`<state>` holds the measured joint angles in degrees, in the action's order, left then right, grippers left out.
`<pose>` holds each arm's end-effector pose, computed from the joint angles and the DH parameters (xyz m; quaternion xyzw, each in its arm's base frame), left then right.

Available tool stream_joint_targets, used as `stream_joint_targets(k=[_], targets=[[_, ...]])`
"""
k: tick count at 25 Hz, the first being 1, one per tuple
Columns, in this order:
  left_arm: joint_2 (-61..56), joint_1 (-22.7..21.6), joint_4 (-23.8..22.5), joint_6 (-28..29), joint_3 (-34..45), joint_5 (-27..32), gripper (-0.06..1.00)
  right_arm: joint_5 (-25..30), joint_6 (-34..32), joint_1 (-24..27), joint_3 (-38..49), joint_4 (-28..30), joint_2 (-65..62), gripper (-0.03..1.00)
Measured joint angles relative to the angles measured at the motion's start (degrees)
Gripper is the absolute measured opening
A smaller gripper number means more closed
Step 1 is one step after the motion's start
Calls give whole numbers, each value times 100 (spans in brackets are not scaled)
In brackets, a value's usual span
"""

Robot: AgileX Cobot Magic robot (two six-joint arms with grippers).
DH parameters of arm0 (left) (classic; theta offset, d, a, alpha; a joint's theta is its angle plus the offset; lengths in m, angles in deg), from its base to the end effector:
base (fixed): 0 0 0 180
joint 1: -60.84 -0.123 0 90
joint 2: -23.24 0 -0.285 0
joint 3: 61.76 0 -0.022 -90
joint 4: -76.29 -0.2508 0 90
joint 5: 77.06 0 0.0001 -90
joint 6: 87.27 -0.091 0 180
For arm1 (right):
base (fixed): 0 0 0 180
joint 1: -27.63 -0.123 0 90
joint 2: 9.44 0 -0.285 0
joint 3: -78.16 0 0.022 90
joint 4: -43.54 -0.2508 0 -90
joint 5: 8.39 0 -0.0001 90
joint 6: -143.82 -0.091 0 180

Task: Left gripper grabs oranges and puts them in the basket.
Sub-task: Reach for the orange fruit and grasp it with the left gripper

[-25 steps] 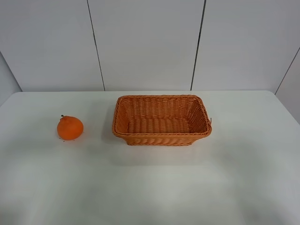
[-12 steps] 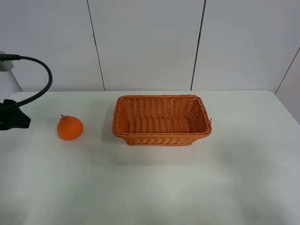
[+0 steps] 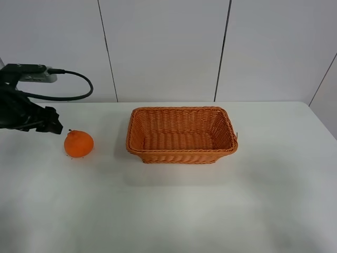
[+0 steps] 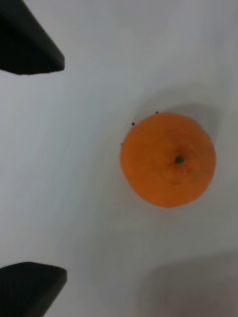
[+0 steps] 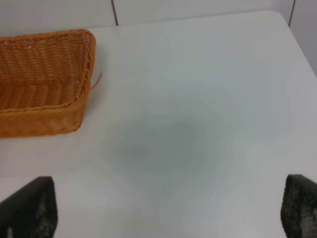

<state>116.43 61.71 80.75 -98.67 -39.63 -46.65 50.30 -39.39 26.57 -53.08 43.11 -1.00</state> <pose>0.3031 -0.0082 0.2451 0.0759 0.9522 -0.0016 0.2958 -0.0012 0.0006 0.2794 0.0159 0.8474 0.0235 0.5302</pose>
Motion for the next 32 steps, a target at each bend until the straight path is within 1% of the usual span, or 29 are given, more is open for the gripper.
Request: stream_joint_targets(k=[3, 5, 12, 20, 29, 31, 32], targets=[[599, 0, 276, -154, -296, -108, 87, 0, 0, 0, 0, 0, 0, 69], [1014, 0, 364, -290, -470, -147, 87, 0, 0, 0, 0, 0, 0, 69], [2137, 0, 411, -473, -1108, -159, 87, 0, 0, 0, 0, 0, 0, 69], [2875, 0, 421, -549, -1827, -224, 87, 0, 0, 0, 0, 0, 0, 69], [3471, 0, 398, -585, -1917, -246, 87, 0, 0, 0, 0, 0, 0, 69], [3471, 0, 397, -585, -1923, -246, 84, 0, 0, 0, 0, 0, 0, 69], [3471, 0, 392, -585, -1935, -223, 80, 0, 0, 0, 0, 0, 0, 69]])
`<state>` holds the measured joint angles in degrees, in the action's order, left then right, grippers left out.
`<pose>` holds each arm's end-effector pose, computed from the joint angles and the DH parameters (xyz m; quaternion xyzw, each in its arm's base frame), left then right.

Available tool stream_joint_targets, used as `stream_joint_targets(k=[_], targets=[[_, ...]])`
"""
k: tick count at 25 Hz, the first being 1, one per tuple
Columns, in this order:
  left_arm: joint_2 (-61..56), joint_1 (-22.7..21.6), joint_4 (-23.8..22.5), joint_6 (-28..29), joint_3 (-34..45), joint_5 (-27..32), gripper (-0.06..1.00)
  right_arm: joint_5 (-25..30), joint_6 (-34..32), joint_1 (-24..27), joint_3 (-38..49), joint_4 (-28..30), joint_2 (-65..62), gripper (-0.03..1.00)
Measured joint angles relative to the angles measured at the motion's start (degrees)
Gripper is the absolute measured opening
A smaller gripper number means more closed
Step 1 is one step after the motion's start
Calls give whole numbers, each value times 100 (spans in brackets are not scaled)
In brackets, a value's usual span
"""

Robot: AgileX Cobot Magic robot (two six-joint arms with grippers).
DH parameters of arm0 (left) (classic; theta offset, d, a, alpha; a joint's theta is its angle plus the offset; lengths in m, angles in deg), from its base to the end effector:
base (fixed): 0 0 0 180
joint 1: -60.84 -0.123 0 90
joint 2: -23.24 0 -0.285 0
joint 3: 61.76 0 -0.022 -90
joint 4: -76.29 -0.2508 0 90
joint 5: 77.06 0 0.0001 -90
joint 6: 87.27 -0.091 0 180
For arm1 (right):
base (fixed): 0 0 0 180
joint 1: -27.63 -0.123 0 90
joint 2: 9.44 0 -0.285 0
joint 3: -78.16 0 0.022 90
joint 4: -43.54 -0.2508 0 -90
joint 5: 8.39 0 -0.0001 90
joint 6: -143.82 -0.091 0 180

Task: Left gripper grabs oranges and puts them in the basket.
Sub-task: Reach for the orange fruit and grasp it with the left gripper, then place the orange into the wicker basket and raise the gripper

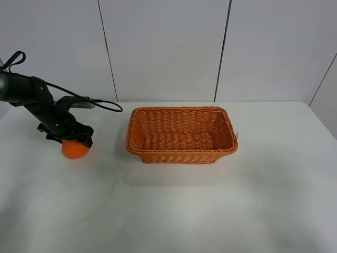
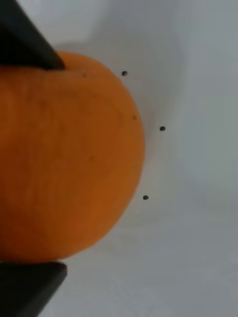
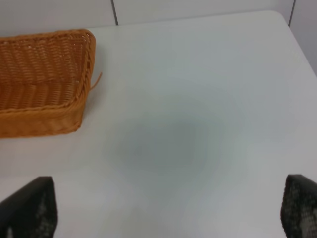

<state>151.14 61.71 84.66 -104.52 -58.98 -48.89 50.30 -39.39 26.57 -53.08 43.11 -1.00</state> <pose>0.4125 -0.0125 0.1165 0.0982 0.9771 -0.0191 0.1877 -0.0012 0.0006 0.2794 0.0159 0.8474 0.0235 0.5302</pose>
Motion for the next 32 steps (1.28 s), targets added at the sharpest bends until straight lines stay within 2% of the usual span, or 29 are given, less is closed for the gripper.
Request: stream_joint_targets(k=[2, 6, 7, 11, 15, 18, 25, 29, 32], targets=[[0, 0, 0, 0, -12, 19, 68, 0, 0, 0, 0, 0, 0, 69], [-5, 0, 0, 0, -18, 106, 34, 0, 0, 0, 0, 0, 0, 69], [-6, 0, 0, 0, -30, 163, 30, 0, 0, 0, 0, 0, 0, 69], [-95, 0, -6, 0, -45, 248, 28, 0, 0, 0, 0, 0, 0, 69], [-385, 0, -58, 309, -39, 414, 26, 0, 0, 0, 0, 0, 0, 69], [-738, 0, -40, 503, -27, 751, 24, 0, 0, 0, 0, 0, 0, 69], [-1832, 18, -3, 556, -27, 1576, 24, 0, 0, 0, 0, 0, 0, 69], [-2394, 231, 15, 556, -27, 2030, 24, 0, 0, 0, 0, 0, 0, 69], [-2577, 562, 20, 556, -27, 2154, 24, 0, 0, 0, 0, 0, 0, 69]])
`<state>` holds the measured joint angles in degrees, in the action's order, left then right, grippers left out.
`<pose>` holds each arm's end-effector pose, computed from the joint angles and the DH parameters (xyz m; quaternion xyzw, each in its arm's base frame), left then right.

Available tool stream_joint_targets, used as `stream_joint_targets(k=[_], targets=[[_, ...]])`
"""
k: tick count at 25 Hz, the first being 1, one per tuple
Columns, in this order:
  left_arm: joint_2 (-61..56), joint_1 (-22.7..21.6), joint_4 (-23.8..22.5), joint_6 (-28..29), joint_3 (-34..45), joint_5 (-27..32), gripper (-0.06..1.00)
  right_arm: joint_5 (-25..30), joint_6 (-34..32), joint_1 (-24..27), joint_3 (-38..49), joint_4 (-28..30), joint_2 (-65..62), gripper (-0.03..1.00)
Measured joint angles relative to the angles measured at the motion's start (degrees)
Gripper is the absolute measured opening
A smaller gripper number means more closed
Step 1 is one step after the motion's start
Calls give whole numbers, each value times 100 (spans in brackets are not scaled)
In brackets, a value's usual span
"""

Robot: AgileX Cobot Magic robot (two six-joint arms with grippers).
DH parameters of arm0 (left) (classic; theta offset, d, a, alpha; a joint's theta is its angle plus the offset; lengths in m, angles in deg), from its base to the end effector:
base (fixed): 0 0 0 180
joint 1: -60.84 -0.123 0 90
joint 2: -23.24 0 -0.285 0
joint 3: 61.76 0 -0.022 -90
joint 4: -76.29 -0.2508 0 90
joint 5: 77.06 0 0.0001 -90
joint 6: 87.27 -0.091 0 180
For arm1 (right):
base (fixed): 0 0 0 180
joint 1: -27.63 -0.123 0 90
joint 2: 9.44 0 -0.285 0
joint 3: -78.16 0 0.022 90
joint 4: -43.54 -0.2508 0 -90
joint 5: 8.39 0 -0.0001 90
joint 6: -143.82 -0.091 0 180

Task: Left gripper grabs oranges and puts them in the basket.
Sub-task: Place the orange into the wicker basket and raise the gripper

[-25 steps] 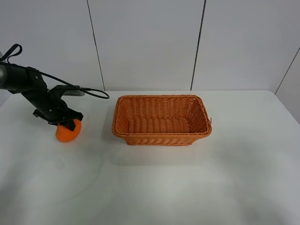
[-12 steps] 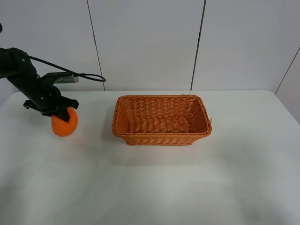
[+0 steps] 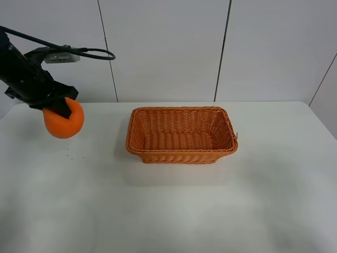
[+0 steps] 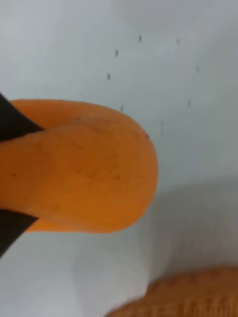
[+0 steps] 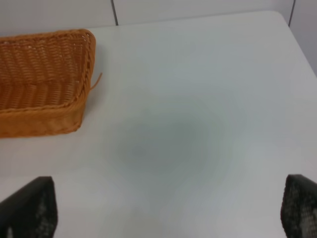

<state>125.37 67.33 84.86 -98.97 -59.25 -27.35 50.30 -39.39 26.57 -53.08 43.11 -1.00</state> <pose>0.3442 -0.0496 0.2782 0.1197 0.9655 -0.0562 0.2241 -0.0012 0.0006 0.2794 0.0159 0.8474 0.0235 0.5302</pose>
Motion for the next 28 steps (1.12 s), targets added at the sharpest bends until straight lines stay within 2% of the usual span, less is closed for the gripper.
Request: stream_joint_targets(k=[6, 17, 23, 28], targets=[[164, 820, 18, 5, -139, -342, 24, 0, 0, 0, 0, 0, 0, 69], [1678, 1799, 176, 51, -1891, -283, 24, 0, 0, 0, 0, 0, 0, 69], [2374, 2198, 176, 45, -2460, -355, 24, 0, 0, 0, 0, 0, 0, 69], [2947, 2278, 192, 45, -2926, -419, 24, 0, 0, 0, 0, 0, 0, 69]])
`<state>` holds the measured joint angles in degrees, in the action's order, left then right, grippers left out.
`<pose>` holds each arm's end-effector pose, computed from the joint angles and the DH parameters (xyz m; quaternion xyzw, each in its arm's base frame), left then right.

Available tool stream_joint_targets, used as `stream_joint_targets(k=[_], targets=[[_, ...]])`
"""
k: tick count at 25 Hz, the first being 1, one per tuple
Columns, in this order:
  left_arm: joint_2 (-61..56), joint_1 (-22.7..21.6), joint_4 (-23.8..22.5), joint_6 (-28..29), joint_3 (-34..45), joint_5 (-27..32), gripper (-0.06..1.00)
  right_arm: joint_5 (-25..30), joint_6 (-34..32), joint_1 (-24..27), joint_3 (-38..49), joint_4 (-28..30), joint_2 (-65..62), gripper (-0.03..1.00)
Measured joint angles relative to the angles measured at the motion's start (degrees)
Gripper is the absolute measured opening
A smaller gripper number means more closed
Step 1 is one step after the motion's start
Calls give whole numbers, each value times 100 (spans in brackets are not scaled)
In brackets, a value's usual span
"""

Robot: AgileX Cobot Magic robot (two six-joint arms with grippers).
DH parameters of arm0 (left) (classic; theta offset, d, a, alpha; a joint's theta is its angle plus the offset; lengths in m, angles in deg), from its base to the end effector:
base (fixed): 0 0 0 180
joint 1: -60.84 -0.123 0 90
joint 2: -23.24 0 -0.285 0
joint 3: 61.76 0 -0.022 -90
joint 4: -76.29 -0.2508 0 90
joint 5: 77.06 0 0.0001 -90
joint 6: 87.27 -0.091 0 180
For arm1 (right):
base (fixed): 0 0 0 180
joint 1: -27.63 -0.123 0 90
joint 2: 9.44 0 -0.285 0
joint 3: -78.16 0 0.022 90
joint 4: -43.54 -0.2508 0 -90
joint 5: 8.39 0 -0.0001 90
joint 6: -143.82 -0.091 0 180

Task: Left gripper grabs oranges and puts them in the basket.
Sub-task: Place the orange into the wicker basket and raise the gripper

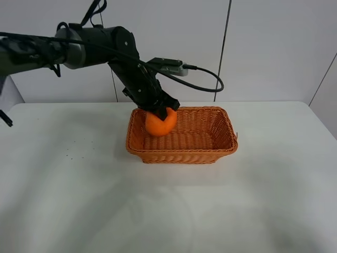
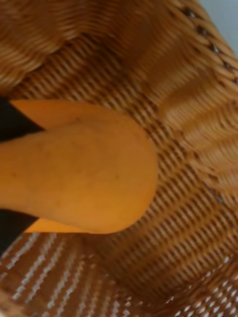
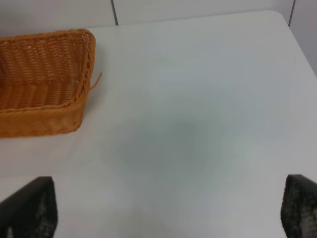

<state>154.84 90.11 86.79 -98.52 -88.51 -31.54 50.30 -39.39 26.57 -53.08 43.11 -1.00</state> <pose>0.4151 -0.2462 0.2150 0.2909 0.9188 -0.1184 0.2390 -0.0012 0.0006 0.2794 0.0159 0.8474 0.0235 0.5302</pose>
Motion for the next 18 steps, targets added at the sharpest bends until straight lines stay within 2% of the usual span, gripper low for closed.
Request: stream_joint_targets(k=[5, 8, 13, 18], targets=[[428, 0, 5, 0, -400, -64, 24, 0, 0, 0, 0, 0, 0, 69], [644, 0, 175, -45, -589, -98, 24, 0, 0, 0, 0, 0, 0, 69], [862, 42, 444, -282, -688, -279, 24, 0, 0, 0, 0, 0, 0, 69], [1045, 65, 497, -303, -688, -347, 24, 0, 0, 0, 0, 0, 0, 69]])
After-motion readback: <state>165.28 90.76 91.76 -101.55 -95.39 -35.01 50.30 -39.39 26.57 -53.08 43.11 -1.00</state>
